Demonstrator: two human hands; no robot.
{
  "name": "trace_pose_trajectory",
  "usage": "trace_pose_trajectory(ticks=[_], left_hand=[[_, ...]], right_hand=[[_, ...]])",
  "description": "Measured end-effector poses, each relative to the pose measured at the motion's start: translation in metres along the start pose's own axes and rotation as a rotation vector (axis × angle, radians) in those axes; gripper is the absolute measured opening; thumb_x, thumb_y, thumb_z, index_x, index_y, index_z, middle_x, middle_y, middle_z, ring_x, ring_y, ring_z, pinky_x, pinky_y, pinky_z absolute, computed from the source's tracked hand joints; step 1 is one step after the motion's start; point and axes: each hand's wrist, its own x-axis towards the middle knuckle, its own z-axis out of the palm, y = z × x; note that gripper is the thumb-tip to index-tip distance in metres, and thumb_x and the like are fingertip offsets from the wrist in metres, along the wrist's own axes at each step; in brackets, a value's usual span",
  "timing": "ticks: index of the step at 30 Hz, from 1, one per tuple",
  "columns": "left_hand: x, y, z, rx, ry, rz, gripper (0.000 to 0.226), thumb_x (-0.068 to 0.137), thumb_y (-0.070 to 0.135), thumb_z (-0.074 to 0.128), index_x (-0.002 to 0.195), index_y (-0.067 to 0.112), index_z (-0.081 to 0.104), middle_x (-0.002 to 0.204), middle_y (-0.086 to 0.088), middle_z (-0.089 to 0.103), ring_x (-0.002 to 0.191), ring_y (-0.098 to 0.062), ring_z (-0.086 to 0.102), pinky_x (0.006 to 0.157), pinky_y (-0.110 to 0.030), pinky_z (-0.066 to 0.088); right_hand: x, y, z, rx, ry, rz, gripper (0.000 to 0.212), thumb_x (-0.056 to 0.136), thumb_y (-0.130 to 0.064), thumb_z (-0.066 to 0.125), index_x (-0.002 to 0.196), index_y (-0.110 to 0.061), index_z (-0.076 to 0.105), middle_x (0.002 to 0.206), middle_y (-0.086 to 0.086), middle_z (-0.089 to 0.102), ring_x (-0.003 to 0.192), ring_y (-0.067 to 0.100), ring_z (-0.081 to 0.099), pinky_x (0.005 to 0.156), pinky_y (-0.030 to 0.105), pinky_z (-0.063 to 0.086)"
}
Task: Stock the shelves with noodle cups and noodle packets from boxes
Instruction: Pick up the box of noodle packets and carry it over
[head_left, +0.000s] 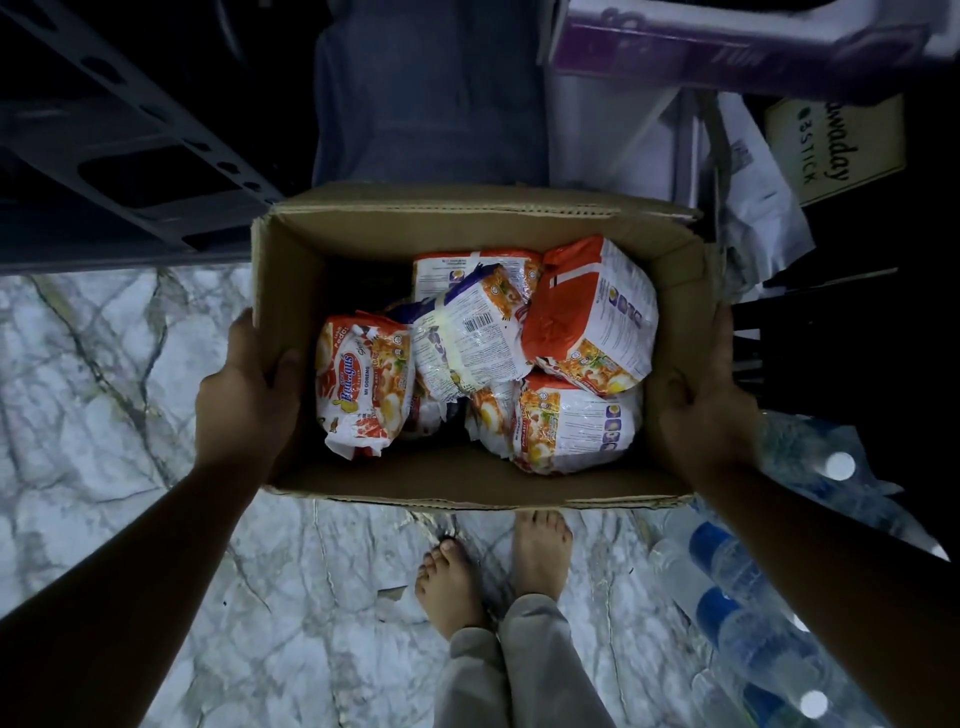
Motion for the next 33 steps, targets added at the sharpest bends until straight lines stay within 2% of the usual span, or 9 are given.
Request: trace_pose_trajectory(ticks=[3,7,11,15,18,22,25,28,33], left_hand=[[0.006,0.005,-0.005,0.037,-0.014,0.015,0.027,0.102,0.029,0.056,0.117,0.006,0.053,0.102,-0.027,0.068,0.097,-0.051,0.062,0.079,-0.050,0.050],[0.003,0.013,-0.013,0.076,-0.034,0.032,0.021,0.100,0.021,0.056,0.107,0.002,0.049,0.095,-0.032,0.065,0.090,-0.053,0.061,0.076,-0.056,0.051],[-0.015,0.016,-0.023,0.080,-0.039,0.082,0.031,0.100,0.015,0.055,0.127,0.002,0.048,0.099,-0.032,0.066,0.090,-0.053,0.062,0.074,-0.053,0.050],[-0.051,0.014,-0.044,0.081,-0.066,0.096,0.065,0.103,0.014,0.052,0.161,0.011,0.023,0.103,-0.033,0.066,0.089,-0.051,0.063,0.069,-0.046,0.046],[-0.087,0.008,-0.064,0.052,-0.075,0.102,0.072,0.103,0.013,0.053,0.164,0.012,0.016,0.102,-0.037,0.065,0.089,-0.052,0.063,0.075,-0.052,0.051],[-0.138,-0.012,-0.096,0.033,-0.062,0.063,0.075,0.101,0.013,0.057,0.165,0.016,0.017,0.094,-0.037,0.066,0.082,-0.051,0.064,0.071,-0.053,0.053],[-0.179,-0.029,-0.126,0.031,-0.057,0.026,0.076,0.100,0.015,0.060,0.164,0.018,0.020,0.096,-0.037,0.067,0.083,-0.053,0.065,0.071,-0.055,0.054],[-0.223,-0.041,-0.164,0.019,-0.039,0.012,0.077,0.098,0.011,0.062,0.164,0.017,0.022,0.090,-0.036,0.068,0.077,-0.052,0.065,0.067,-0.050,0.051],[-0.287,-0.057,-0.224,0.026,0.001,-0.049,0.081,0.095,0.008,0.064,0.164,0.021,0.023,0.090,-0.036,0.068,0.075,-0.052,0.064,0.064,-0.049,0.051]], right_hand=[[0.000,0.001,-0.001,-0.015,-0.012,-0.016,0.083,0.099,-0.019,0.055,0.165,-0.027,0.005,0.088,0.040,0.064,0.079,0.053,0.063,0.072,0.048,0.049],[-0.002,-0.002,-0.008,-0.034,-0.034,-0.046,0.079,0.099,-0.022,0.049,0.165,-0.023,0.004,0.092,0.043,0.063,0.082,0.055,0.063,0.075,0.051,0.050],[-0.004,0.000,-0.025,-0.082,-0.062,-0.084,0.081,0.099,-0.012,0.054,0.165,-0.018,0.006,0.103,0.044,0.062,0.092,0.057,0.061,0.081,0.052,0.050],[-0.025,-0.001,-0.052,-0.085,-0.018,-0.165,0.072,0.094,-0.017,0.047,0.162,-0.009,0.022,0.098,0.042,0.065,0.085,0.058,0.063,0.076,0.053,0.052],[-0.051,0.005,-0.073,-0.100,-0.064,-0.178,0.074,0.092,-0.020,0.043,0.162,-0.011,0.022,0.087,0.041,0.064,0.079,0.057,0.063,0.074,0.052,0.052],[-0.090,0.014,-0.104,-0.102,-0.064,-0.226,0.076,0.084,-0.035,0.039,0.147,0.007,0.045,0.071,0.036,0.061,0.068,0.051,0.063,0.069,0.052,0.056],[-0.124,0.004,-0.134,-0.100,-0.093,-0.204,0.078,0.085,-0.028,0.045,0.159,-0.008,0.032,0.073,0.036,0.060,0.069,0.050,0.062,0.067,0.042,0.050],[-0.155,-0.006,-0.166,-0.040,-0.158,-0.289,0.083,0.095,-0.020,0.054,0.164,-0.030,0.010,0.084,0.031,0.067,0.074,0.047,0.065,0.068,0.048,0.056],[-0.200,-0.030,-0.215,-0.046,-0.130,-0.364,0.084,0.092,-0.019,0.051,0.164,-0.030,0.008,0.075,0.026,0.066,0.057,0.041,0.061,0.056,0.041,0.050]])
